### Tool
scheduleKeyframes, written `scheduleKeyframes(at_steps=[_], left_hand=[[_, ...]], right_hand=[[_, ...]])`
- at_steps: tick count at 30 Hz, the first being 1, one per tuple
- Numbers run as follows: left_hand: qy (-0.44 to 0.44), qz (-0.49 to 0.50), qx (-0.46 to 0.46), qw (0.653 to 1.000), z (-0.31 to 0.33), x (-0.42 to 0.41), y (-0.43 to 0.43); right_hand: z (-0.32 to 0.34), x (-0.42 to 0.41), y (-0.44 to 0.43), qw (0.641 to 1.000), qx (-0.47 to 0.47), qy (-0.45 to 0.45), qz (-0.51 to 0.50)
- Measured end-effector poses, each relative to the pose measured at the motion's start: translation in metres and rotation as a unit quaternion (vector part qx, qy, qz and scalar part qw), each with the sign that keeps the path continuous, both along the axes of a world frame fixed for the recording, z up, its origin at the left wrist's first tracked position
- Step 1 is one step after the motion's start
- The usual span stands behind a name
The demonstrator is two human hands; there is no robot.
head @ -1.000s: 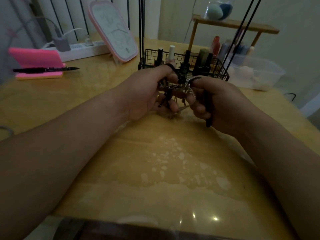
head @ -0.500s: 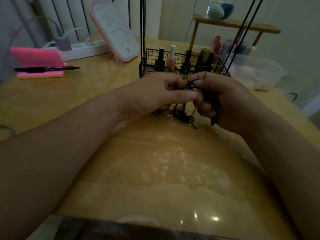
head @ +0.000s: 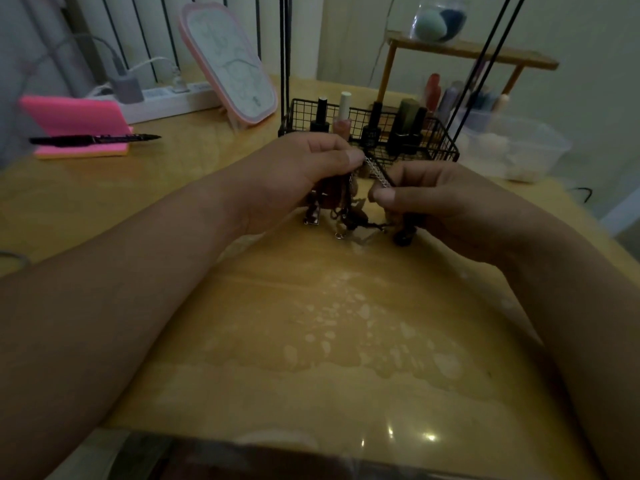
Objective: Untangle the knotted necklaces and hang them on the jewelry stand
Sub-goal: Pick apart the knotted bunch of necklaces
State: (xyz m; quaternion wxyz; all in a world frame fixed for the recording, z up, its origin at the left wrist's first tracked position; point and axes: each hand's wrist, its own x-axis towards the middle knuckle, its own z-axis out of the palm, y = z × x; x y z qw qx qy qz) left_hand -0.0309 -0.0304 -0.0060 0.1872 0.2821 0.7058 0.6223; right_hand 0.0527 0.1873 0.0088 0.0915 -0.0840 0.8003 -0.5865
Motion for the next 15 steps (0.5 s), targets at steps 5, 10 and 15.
scheduleKeyframes(at_steps=[5,10,15], left_hand=[[0.0,0.036,0.013,0.999,0.0,-0.001,0.0],[-0.027,0.05,0.054,0.997,0.0,0.0,0.003],[-0.095,0.048,0.129,0.986,0.002,0.002,0.005]], right_hand=[[-0.004,-0.004,-0.002,0.995,-0.09,0.029,-0.031],[-0.005,-0.004,-0.009,0.993,-0.107,0.018,-0.048],[-0.006,-0.004,-0.011,0.993,-0.088,0.004,-0.073]])
